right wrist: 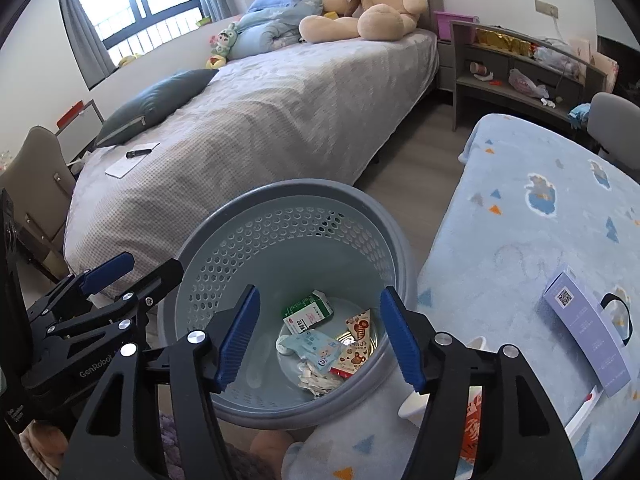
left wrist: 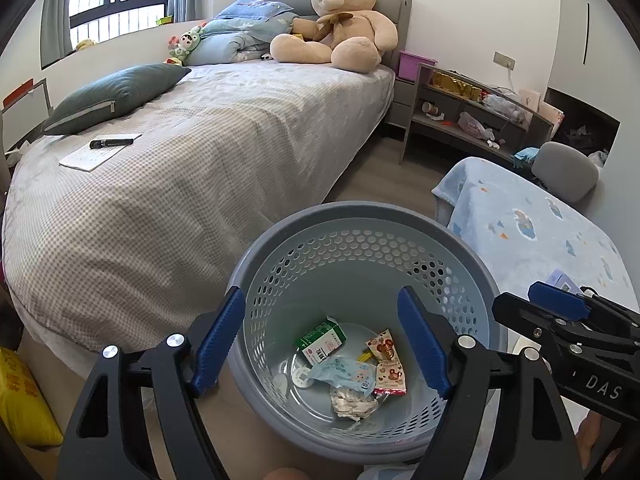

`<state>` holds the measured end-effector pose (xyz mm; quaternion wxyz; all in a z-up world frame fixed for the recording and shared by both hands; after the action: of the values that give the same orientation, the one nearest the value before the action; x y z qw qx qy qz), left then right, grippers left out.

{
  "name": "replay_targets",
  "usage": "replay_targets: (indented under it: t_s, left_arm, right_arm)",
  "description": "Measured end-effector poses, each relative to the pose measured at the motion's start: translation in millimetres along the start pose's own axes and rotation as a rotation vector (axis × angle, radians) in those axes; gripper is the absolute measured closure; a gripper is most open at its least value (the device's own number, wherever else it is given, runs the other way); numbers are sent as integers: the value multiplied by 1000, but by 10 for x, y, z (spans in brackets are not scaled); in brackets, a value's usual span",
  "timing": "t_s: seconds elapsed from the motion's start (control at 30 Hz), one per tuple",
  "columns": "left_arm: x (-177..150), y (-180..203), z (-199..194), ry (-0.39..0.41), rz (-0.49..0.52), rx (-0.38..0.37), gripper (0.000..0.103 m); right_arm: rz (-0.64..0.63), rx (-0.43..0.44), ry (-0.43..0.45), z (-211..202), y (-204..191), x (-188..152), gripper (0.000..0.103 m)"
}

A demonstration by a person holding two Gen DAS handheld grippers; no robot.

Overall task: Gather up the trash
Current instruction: 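Move both open grippers back toward the paper cup and white tube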

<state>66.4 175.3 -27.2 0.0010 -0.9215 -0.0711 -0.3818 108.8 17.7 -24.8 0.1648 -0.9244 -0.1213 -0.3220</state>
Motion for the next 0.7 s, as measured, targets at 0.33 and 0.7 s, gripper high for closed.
replay_targets:
  t_s: [0.33, 0.7]
  left_arm:
    - [-17, 116, -51, 11, 24, -26, 27]
    - [-73, 355, -102, 20, 70, -65, 27]
  right_arm:
    - [42, -44, 14, -161, 190, -149, 39]
    - [82, -98, 39, -418, 439, -315, 38]
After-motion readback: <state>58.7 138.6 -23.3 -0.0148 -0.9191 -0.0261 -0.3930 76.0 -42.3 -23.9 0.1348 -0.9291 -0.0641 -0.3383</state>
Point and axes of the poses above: each gripper's, at about its wrist camera, not at the fingertips, and z roughly the way its jaws point, y to its right, x to its top, the point moved 5 cm from there along z, roughly the way its jaws point, and after that the axes turned 1 degree about z, right-handed, at the moved point
